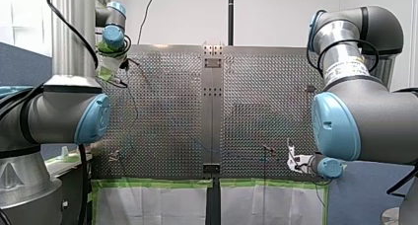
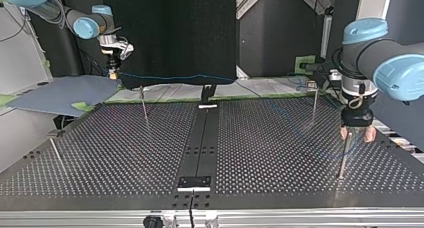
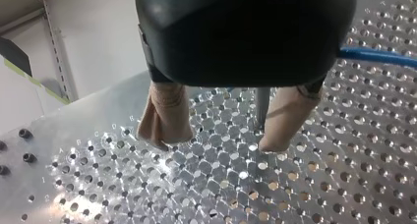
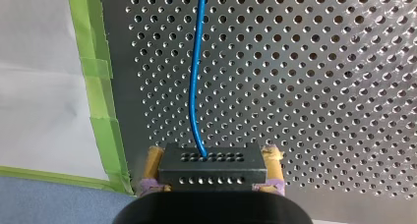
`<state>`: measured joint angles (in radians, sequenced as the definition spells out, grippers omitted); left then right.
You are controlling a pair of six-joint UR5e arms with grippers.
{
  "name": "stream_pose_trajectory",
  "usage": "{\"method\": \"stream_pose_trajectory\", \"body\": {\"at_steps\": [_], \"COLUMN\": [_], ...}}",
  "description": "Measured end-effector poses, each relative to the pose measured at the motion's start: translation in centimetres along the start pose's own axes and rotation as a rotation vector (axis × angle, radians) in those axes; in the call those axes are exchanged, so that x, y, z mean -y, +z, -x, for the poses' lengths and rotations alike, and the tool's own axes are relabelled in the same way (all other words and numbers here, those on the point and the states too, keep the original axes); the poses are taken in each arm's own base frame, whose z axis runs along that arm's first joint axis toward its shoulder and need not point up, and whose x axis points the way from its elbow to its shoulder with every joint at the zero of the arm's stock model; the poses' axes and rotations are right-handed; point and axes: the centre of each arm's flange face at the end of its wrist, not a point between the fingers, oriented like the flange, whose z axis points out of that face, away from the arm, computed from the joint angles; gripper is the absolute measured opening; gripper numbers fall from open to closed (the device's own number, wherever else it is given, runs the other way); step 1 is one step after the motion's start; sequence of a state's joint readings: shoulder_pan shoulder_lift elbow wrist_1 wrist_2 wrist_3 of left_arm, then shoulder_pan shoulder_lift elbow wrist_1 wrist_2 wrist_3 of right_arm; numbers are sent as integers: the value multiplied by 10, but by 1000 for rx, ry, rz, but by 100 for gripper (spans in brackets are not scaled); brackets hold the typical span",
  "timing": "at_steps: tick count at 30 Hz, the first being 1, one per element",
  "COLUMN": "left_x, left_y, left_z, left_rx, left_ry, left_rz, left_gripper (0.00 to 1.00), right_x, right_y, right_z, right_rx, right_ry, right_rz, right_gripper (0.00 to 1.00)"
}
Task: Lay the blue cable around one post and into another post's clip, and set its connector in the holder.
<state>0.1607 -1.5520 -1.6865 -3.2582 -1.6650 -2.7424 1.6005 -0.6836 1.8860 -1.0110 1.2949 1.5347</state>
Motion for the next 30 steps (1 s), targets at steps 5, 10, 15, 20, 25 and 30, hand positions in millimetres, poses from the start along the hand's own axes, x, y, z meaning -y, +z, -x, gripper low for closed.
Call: {"method": "stream_pose_trajectory", "body": {"at_steps": [5, 10, 15, 20, 25, 30], "left_x": [0, -2, -6, -9, 1, 11], "left_y": [0, 1, 7, 17, 23, 31], "left_z": [1, 8, 17, 22, 31, 38], "left_rx": [5, 39, 80, 94, 113, 126], "left_ry": [1, 19, 24, 13, -12, -20], "left_rz": [-1, 14, 21, 24, 3, -16], "left_gripper": [100, 100, 100, 100, 100, 100], "right_x": [0, 0, 0, 1, 2, 2], "right_y": [0, 0, 0, 0, 1, 1], "right_z": [0, 0, 0, 0, -1, -1], "right_rx": [0, -1, -3, -4, -6, -7], "right_ry": [0, 1, 0, 0, 0, -1], "right_rz": [0, 0, -1, -3, -4, -6], "right_gripper": [28, 28, 28, 28, 28, 28]}}
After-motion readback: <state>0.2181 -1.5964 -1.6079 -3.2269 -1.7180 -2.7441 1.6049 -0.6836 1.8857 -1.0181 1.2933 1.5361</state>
